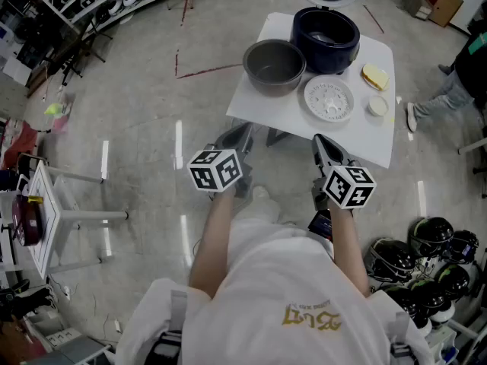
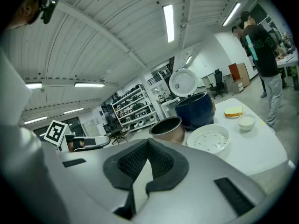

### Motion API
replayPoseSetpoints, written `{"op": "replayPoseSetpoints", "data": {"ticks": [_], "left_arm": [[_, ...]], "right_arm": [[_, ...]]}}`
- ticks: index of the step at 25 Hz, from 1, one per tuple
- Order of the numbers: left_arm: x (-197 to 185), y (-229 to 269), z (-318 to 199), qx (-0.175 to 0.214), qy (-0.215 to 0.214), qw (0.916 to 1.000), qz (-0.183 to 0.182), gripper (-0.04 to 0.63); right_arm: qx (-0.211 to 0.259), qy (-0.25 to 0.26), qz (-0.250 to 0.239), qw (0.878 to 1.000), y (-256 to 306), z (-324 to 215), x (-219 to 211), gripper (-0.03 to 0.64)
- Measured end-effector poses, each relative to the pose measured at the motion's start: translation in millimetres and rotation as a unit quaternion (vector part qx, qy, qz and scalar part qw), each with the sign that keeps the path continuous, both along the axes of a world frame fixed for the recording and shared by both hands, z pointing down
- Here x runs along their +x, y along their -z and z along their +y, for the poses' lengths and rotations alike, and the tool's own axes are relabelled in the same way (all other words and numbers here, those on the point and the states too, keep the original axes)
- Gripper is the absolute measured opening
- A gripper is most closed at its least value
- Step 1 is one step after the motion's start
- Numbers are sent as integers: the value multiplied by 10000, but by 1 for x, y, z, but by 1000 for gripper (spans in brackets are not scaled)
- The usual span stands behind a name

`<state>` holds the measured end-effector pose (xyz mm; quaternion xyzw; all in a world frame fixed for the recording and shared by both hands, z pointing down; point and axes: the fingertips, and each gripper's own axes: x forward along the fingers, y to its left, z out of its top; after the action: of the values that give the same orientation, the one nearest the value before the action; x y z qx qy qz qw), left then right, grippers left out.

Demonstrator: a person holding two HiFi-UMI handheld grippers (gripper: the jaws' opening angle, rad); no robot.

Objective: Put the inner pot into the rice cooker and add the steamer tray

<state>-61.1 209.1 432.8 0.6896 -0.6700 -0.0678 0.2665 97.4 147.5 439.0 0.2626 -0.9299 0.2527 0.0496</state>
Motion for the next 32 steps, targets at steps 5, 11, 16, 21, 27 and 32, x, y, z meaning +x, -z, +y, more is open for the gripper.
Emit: {"op": "replayPoseSetpoints", "data": {"ticks": [5,11,16,21,27,32], "left_arm": [[-4,2,14,30,167,9999,4,17],[-18,-1,26,119,388,9985,355,85],[-34,-11,45,93,679,9933,929,239],[-54,-20,44,-72,887,9934,720,241],[-78,-27,0,-104,698,9951,688,238],[-107,-49,-53,-351,402,9968,597,239]], "right_arm": [[-14,2,57,10000,-4,8,5,9],[-14,-206,60,9998,-8,2,9,22],[-245,-213,10,9995,-15,2,2,212],[-308,-163,139,9993,-22,2,-5,221],[-479,-459,231,9975,-31,-34,-15,221],[-745,-675,309,9945,-50,-71,-41,218]]}}
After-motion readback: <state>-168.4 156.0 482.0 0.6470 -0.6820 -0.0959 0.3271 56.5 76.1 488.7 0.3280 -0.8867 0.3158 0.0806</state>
